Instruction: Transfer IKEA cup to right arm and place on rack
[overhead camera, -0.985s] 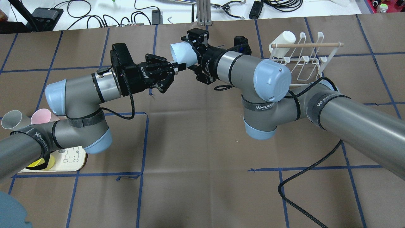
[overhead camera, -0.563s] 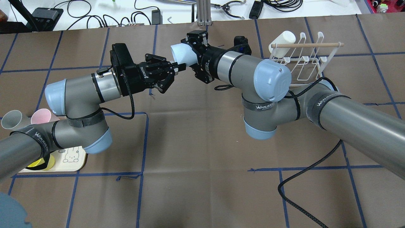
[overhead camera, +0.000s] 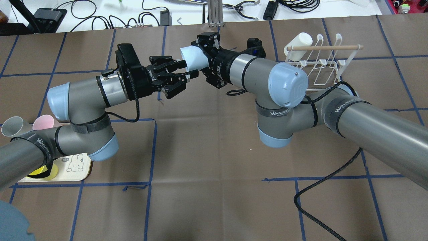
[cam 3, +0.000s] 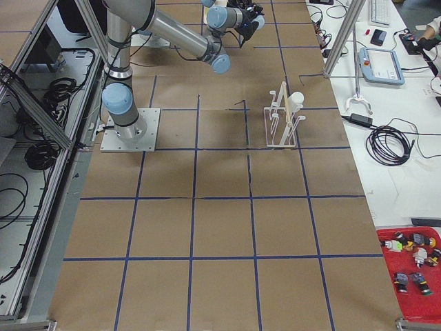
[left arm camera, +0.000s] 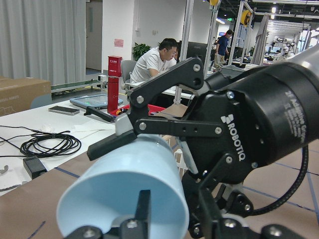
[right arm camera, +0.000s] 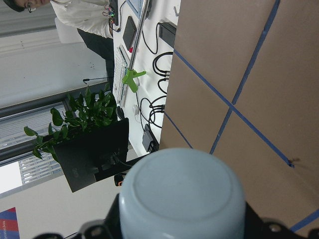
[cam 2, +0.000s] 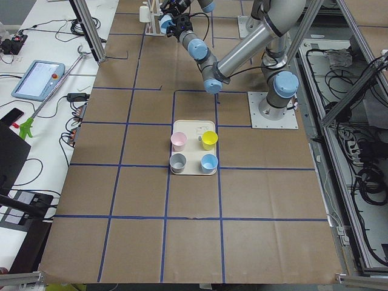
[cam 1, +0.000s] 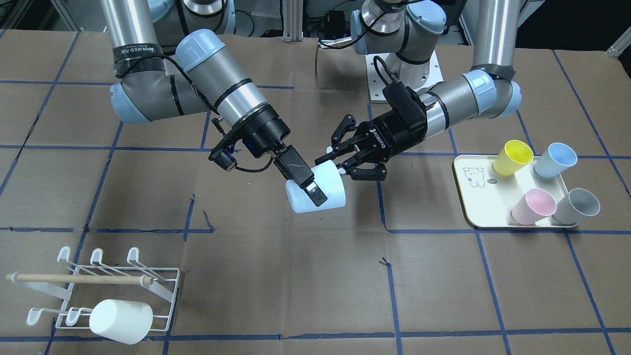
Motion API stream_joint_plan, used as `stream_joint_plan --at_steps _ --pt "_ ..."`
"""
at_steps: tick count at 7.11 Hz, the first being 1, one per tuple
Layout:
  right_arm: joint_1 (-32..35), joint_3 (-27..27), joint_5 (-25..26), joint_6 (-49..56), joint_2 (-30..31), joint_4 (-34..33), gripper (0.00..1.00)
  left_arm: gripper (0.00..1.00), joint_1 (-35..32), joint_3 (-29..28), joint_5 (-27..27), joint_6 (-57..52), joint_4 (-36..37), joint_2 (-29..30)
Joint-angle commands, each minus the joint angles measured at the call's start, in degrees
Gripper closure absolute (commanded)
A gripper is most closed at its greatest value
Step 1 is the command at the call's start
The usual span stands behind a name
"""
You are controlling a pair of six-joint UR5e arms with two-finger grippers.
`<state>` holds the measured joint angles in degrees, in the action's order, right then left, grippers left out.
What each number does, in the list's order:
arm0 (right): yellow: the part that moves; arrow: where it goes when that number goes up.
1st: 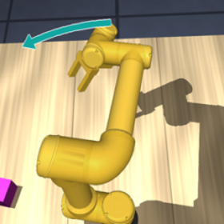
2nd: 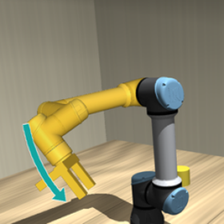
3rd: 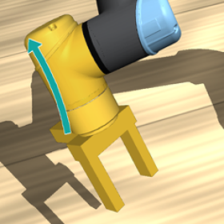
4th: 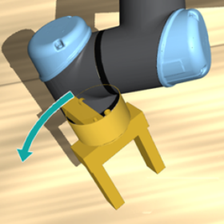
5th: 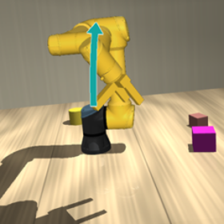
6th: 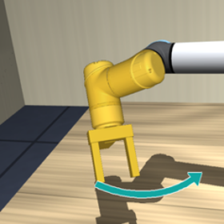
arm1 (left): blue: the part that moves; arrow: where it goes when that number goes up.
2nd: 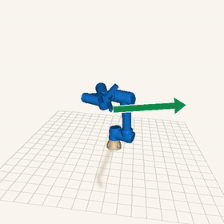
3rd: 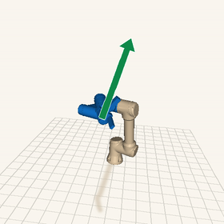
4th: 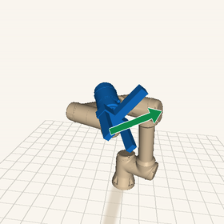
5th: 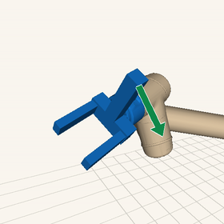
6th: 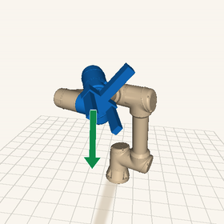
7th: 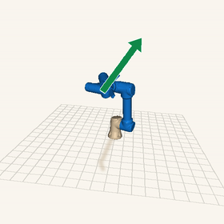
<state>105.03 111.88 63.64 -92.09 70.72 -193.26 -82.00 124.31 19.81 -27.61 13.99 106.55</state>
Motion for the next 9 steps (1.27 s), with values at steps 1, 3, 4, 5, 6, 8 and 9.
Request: stream_joint_plan --at_steps 1,3,4,5,6,8,9 --pt "0.0 0.0 0.0 0.0 0.1 0.2 0.48 0.01 0.1 -0.1 0.0 1.2 0.2 0.0" --pt "-0.1 -0.1 -0.1 0.0 0.1 0.2 0.48 0.01 1.7 -0.1 0.1 1.2 0.4 -0.5" --pt "-0.1 -0.1 -0.1 0.0 0.1 0.2 0.48 0.01 4.3 0.1 0.0 1.2 0.7 -0.7" --pt "-0.2 -0.1 -0.1 0.0 0.0 0.2 0.48 0.01 7.0 0.2 -0.4 1.3 2.1 -0.6" --pt "-0.4 -0.1 -0.1 0.2 0.0 0.2 0.48 0.01 9.3 0.1 -0.6 1.3 2.1 -0.6" --pt "-4.1 -1.0 0.0 0.7 -0.4 0.1 0.48 0.01 11.0 -1.4 3.2 4.9 1.3 -0.6" --pt "-8.0 -1.8 -0.1 4.2 0.0 0.1 0.48 0.01 10.5 -4.9 10.4 12.1 1.4 -1.1"
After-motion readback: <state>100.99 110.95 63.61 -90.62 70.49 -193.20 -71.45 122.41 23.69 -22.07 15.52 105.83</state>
